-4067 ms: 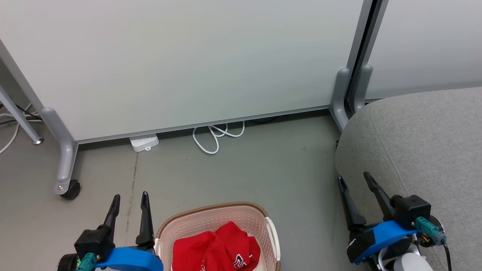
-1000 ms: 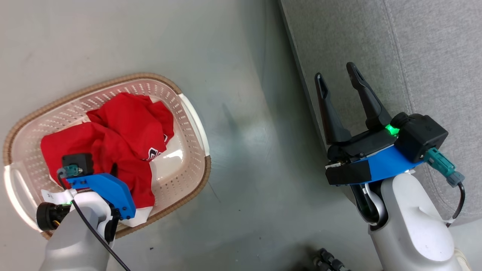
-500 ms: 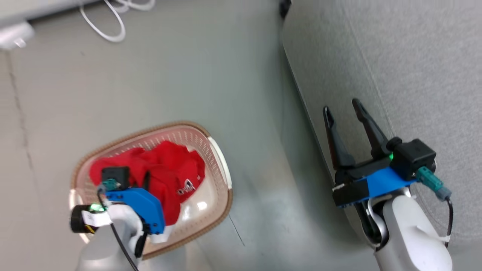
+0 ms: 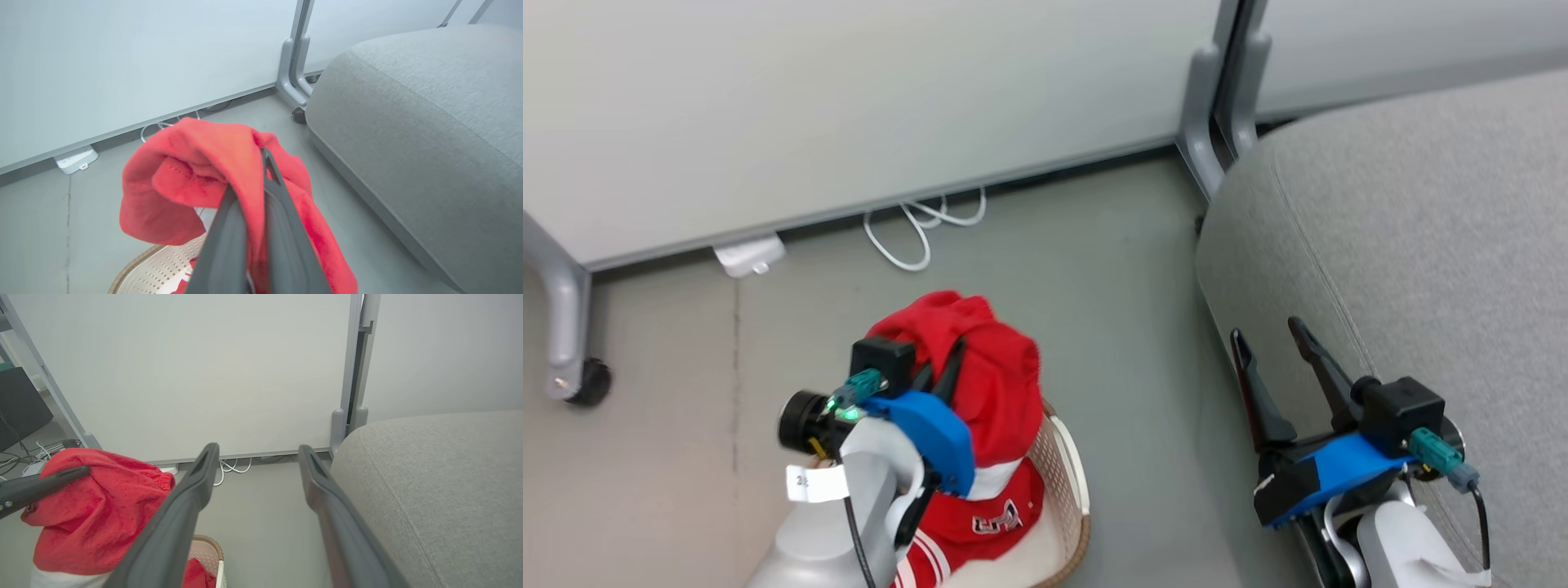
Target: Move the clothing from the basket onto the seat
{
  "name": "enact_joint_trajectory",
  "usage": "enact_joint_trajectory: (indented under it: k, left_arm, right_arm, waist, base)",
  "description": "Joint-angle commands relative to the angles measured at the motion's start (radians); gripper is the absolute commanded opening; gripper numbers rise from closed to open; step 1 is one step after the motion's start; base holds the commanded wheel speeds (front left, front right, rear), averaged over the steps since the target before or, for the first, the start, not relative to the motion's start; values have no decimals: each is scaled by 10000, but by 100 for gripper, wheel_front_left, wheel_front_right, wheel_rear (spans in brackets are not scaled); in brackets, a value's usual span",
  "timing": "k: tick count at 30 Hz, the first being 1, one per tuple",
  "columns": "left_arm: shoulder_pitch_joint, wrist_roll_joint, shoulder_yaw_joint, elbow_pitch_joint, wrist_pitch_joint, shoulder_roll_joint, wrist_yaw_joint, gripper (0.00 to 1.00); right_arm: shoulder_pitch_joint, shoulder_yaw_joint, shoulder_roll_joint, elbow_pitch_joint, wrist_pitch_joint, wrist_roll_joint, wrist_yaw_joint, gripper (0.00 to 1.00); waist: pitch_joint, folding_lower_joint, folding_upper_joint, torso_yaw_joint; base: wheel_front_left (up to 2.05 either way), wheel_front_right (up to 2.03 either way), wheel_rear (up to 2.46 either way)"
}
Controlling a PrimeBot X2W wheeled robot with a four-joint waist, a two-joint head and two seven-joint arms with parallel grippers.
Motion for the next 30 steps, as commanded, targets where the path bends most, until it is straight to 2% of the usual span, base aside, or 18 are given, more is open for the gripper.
enact_joint_trajectory:
  k: [1,13,24,30]
  left_arm:
    - [-187,-133,-172,-211,-16,-17,-15,0]
    - [-1306,-961,-1582,-1625,395,-135,-14,0]
    - [-1615,-1398,-1909,-1492,355,-201,-15,0]
    - [-1698,-1560,-2089,-1350,314,-214,-15,0]
  right_arm:
    - [214,2,-34,3,54,-25,3,100]
    - [882,350,-34,-121,419,126,1,100]
    - [1036,575,-34,-267,583,60,3,100]
    - [1022,1121,-33,-255,698,96,3,100]
  waist:
    - [-677,3,-1,468]
    - [-1503,3,-1,667]
    - [-1657,3,-1,538]
    - [-1647,3,-1,576]
  base:
    - [0,0,0]
    - [0,0,0]
    - [0,0,0]
    - [0,0,0]
